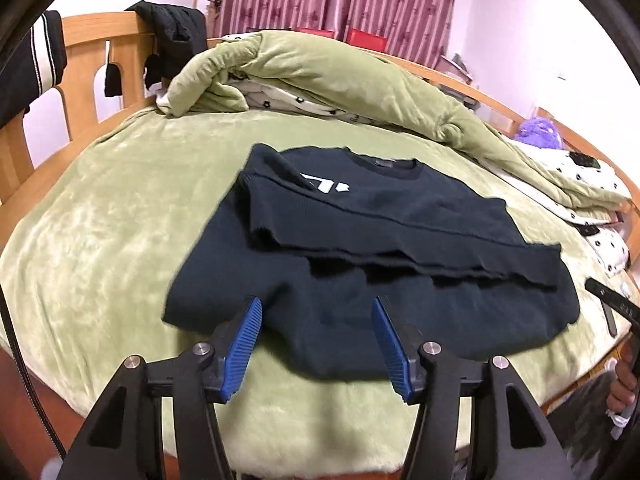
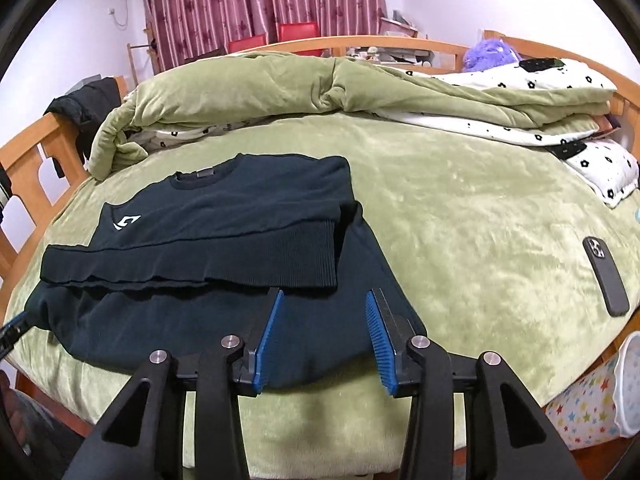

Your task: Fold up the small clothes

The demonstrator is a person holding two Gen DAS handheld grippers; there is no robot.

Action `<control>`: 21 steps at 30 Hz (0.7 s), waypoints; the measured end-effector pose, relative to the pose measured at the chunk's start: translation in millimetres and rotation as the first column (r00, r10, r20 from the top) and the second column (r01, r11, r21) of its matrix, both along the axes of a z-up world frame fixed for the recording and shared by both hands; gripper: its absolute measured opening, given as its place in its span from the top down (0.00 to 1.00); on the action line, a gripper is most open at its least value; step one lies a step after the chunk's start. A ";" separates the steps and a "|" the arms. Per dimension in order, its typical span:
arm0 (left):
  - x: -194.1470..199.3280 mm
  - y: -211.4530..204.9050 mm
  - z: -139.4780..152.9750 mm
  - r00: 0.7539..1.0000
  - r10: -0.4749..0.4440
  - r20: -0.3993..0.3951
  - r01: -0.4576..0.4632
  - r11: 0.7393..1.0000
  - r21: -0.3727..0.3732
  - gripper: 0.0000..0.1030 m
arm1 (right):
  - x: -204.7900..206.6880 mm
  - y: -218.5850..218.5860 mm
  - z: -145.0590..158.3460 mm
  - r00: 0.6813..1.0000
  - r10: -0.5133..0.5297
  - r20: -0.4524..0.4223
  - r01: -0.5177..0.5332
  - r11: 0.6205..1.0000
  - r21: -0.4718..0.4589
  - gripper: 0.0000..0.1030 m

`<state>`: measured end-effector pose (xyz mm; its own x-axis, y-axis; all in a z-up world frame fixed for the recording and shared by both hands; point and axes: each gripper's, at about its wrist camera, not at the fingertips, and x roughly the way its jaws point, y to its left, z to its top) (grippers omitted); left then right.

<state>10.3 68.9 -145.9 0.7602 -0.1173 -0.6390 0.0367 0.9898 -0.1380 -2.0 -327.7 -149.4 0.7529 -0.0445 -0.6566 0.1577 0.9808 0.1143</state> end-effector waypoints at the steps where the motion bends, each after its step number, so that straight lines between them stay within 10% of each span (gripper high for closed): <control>1: 6.7 3.0 1.0 1.000 0.016 0.000 -0.016 1.000 0.007 0.47 | 2.9 -1.3 0.4 1.000 0.000 -0.002 0.000 1.000 0.003 0.59; 21: 88.1 36.2 -19.7 0.993 0.070 -0.098 -0.080 0.992 -0.101 0.59 | 88.7 -8.8 -40.1 0.989 0.059 -0.135 -0.042 0.992 0.123 0.65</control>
